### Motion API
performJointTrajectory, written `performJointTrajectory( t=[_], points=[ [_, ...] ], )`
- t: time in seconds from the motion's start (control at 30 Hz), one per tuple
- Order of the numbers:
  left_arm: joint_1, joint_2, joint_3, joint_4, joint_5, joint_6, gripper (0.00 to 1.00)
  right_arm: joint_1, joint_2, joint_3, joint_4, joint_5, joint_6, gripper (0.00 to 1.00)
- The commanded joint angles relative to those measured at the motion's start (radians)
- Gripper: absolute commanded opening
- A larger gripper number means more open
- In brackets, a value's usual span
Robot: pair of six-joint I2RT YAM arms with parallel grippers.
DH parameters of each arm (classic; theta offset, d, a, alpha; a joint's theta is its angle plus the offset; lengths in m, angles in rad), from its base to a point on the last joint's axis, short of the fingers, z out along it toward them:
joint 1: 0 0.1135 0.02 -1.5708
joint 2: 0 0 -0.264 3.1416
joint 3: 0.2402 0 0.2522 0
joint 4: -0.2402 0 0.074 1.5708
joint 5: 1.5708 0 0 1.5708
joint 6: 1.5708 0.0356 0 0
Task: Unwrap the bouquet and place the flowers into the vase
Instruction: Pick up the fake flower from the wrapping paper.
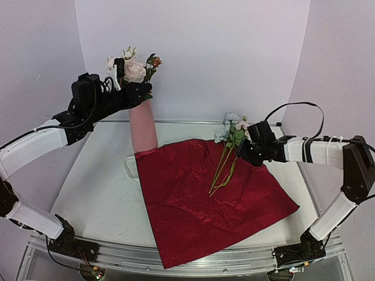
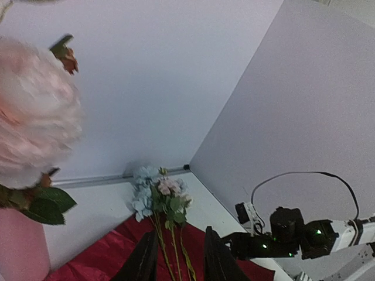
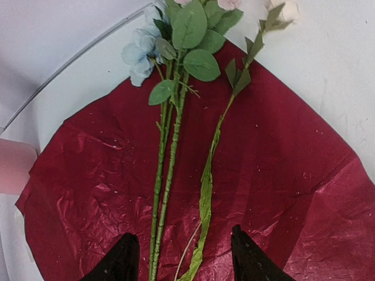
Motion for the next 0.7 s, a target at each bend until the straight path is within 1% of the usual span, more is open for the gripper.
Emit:
performJointTrajectory(
  t=[0.0, 0.1, 0.17, 0.43, 0.67],
  points=[
    [-0.065, 0.027, -0.015, -0.005, 0.087, -0.011, 0.31, -0.003, 0.079, 0.017, -0.066, 0.009, 0.101, 0.52],
    [-0.132, 0.027, -0.022, -0.007, 0.035, 0.050, 0.35, -0.004, 0.121, 0.027, -0.080, 0.008, 0.114, 0.44],
    [-0.166, 0.036, -0.021, -0.007, 0.025, 0.080, 0.36, -0.004, 0.148, 0.033, -0.085, 0.005, 0.117, 0.39],
    [-0.182, 0.093, -0.028, -0.010, 0.050, 0.077, 0.37, -0.004, 0.271, 0.109, -0.126, -0.023, 0.120, 0.32],
    [-0.184, 0.128, -0.039, -0.010, 0.049, 0.084, 0.37, -0.004, 0.300, 0.167, -0.142, -0.026, 0.107, 0.32]
  ],
)
